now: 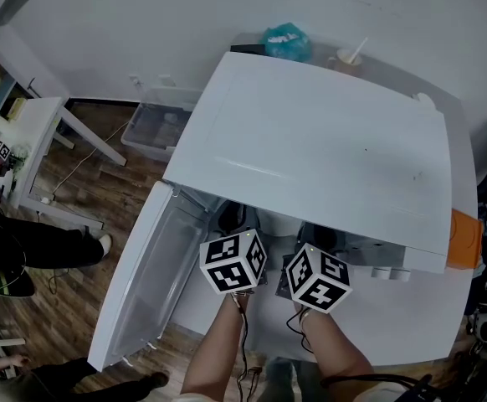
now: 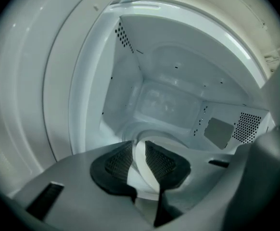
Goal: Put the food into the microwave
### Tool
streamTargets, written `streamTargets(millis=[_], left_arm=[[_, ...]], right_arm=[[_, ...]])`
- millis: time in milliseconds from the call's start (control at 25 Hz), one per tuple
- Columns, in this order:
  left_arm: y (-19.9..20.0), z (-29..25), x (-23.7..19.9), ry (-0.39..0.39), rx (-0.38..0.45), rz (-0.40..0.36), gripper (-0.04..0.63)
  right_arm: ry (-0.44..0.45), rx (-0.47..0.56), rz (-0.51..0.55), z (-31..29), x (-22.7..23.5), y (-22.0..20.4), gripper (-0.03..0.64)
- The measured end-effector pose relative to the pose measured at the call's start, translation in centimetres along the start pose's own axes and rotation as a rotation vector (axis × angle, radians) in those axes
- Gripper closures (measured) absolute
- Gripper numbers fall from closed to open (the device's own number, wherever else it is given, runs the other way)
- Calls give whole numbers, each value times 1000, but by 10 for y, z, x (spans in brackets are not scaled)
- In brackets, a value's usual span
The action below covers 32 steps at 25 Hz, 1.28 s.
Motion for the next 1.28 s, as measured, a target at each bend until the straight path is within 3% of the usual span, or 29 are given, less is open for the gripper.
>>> streamTargets(millis=[280,720,1280], left_arm=[[-1,45,3,19,33,32,517],[-13,129,33,21,12,-7,591],[-22,231,61,41,21,-19,591]], right_arm=[[41,-14,76,24,-8,-1,567],[221,-51,222,87,-21,0,595],[316,-74,335,182,-17,5,598]])
Point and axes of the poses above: the fingertips, and each gripper's own axes: z backward along the fingers, x to its right, y out of its top, the point moved 7 cm from there along z, backward along the fingers, and after that the axes turned 1 degree about y, right-handed, at the moved point
